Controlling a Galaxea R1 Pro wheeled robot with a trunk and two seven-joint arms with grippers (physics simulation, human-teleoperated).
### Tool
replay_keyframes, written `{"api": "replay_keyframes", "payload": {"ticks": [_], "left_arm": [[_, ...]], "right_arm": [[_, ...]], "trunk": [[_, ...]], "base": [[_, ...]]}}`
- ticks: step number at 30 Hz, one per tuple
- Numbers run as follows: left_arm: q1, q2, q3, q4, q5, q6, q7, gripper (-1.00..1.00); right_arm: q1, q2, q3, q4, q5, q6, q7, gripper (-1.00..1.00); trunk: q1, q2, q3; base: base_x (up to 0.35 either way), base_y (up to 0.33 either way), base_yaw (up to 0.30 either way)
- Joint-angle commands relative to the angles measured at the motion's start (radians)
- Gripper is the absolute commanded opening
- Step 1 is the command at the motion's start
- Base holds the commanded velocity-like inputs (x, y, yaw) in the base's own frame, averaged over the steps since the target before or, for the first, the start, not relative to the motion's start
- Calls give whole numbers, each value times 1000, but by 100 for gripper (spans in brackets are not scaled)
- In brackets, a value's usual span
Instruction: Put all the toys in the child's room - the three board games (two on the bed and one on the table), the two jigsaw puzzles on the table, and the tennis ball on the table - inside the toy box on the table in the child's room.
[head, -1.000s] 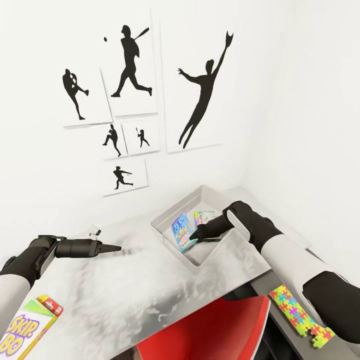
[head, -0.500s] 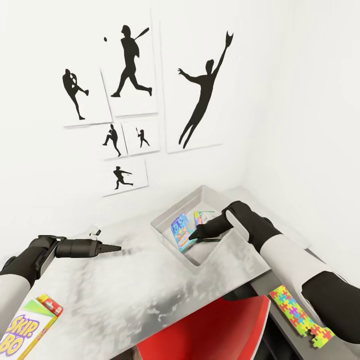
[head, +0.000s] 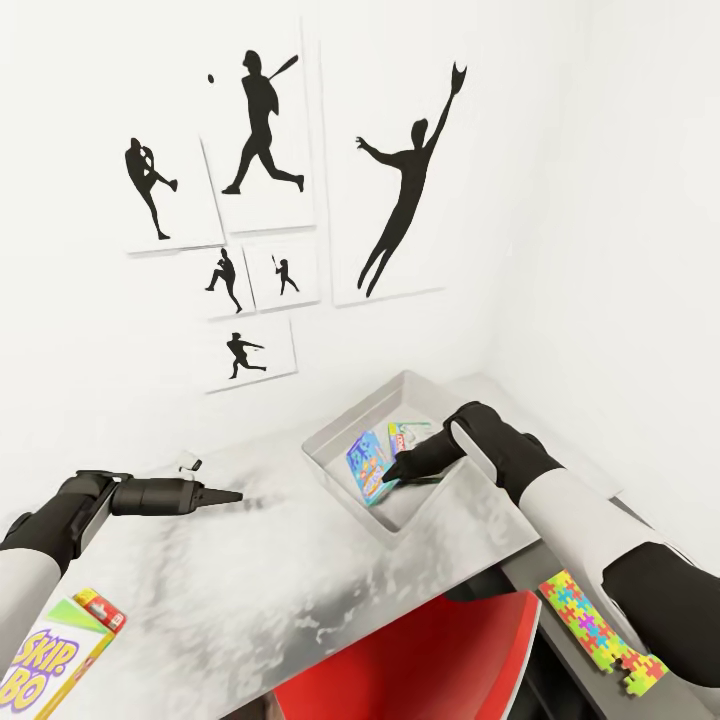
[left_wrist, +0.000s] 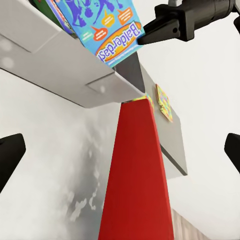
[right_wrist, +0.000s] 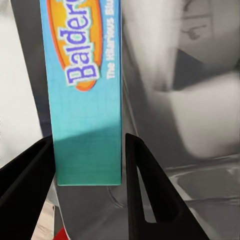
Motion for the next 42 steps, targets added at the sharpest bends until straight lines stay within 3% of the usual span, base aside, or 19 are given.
{"api": "replay_keyframes", "payload": {"ticks": [1,28,29,42], "left_arm": [[-1,2,-8,0,9,11,-1,100],[-1,2,-8,0,9,11,-1,100],[-1,2,-8,0,9,11,-1,100],[-1,2,-8,0,9,11,-1,100]], "right_arm": [[-1,0,4,-1,4,1,6,-100],[-1,7,4,0,4,-8,7,-100],[-1,9,4,0,4,-8,7,100],[-1,18,6,1,5,-8,11,100]], "trunk": [[1,-2,-2],[1,-2,-2],[1,-2,-2],[1,-2,-2]], "base": [[0,0,0],[0,0,0],[0,0,0],[0,0,0]]}}
